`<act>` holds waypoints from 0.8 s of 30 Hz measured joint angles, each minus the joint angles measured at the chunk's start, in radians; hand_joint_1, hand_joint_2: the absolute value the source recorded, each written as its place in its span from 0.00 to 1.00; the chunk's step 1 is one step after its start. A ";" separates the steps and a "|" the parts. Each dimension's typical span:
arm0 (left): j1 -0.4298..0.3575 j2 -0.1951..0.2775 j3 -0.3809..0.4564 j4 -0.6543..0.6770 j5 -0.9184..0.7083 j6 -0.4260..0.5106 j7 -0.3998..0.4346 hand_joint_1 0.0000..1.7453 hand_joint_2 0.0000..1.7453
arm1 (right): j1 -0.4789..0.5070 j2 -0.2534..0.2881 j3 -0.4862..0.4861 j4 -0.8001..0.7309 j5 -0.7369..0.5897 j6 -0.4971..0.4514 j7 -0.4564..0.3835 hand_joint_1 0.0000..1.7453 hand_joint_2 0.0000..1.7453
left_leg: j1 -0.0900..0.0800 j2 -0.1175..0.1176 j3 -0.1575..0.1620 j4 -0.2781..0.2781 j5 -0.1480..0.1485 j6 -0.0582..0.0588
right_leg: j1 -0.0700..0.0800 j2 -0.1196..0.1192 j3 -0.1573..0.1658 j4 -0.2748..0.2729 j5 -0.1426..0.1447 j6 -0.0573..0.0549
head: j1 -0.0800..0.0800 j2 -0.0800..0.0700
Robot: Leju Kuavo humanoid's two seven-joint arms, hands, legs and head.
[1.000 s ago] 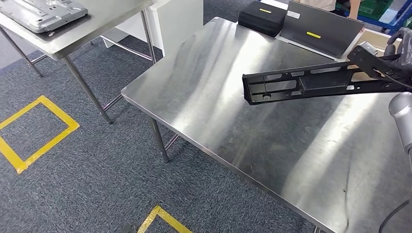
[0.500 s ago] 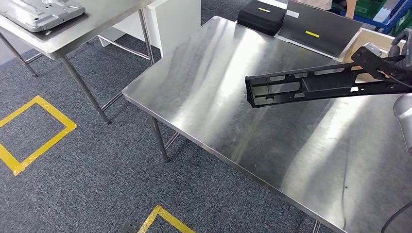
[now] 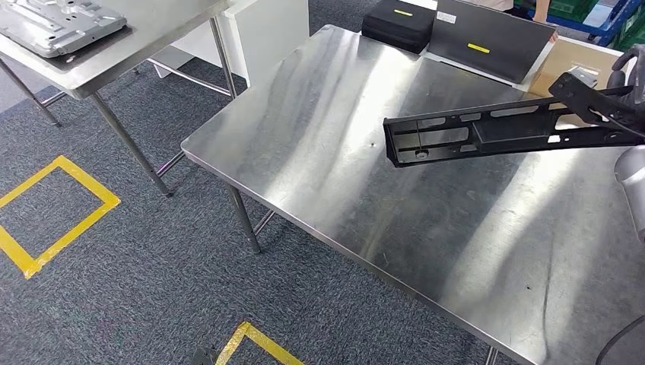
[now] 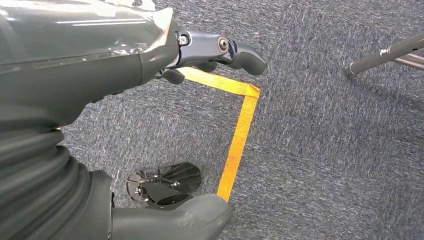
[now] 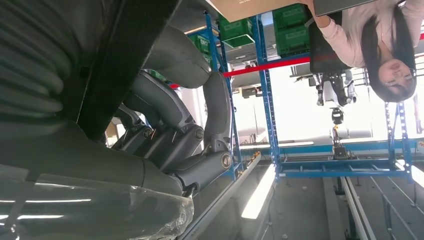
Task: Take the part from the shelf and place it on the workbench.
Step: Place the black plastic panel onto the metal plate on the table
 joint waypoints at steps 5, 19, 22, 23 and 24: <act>0.000 0.000 0.000 0.000 -0.002 0.000 -0.004 0.00 1.00 | 0.000 0.000 0.000 0.000 0.003 -0.001 -0.002 1.00 1.00 | -0.001 0.000 0.000 0.000 -0.001 -0.011 | 0.002 0.000 -0.002 0.001 0.000 0.000 | 0.000 0.000; -0.005 -0.004 -0.004 0.000 -0.047 0.020 -0.013 0.00 1.00 | 0.019 0.185 0.019 0.078 0.026 0.004 -0.060 1.00 1.00 | -0.013 0.007 0.000 0.000 0.000 -0.010 | 0.002 0.007 -0.002 0.001 0.002 -0.001 | 0.000 0.000; -0.012 -0.007 -0.005 0.000 -0.053 0.025 -0.018 0.00 1.00 | 0.036 0.264 0.032 0.108 0.029 -0.009 -0.081 1.00 1.00 | -0.013 0.005 -0.001 0.001 0.001 -0.009 | 0.002 0.005 -0.003 0.001 0.002 -0.002 | 0.000 0.000; -0.013 -0.007 -0.005 0.000 -0.053 0.026 -0.018 0.00 1.00 | 0.041 0.285 0.034 0.116 0.027 -0.011 -0.091 1.00 1.00 | -0.013 0.003 -0.001 0.000 0.001 -0.009 | 0.002 0.003 -0.003 0.001 0.002 -0.002 | 0.000 0.000; -0.013 -0.007 -0.005 0.000 -0.054 0.027 -0.018 0.00 1.00 | 0.046 0.302 0.035 0.122 0.024 -0.014 -0.097 1.00 1.00 | -0.013 0.002 -0.002 0.000 0.001 -0.009 | 0.002 0.002 -0.003 0.001 0.002 -0.002 | 0.001 0.000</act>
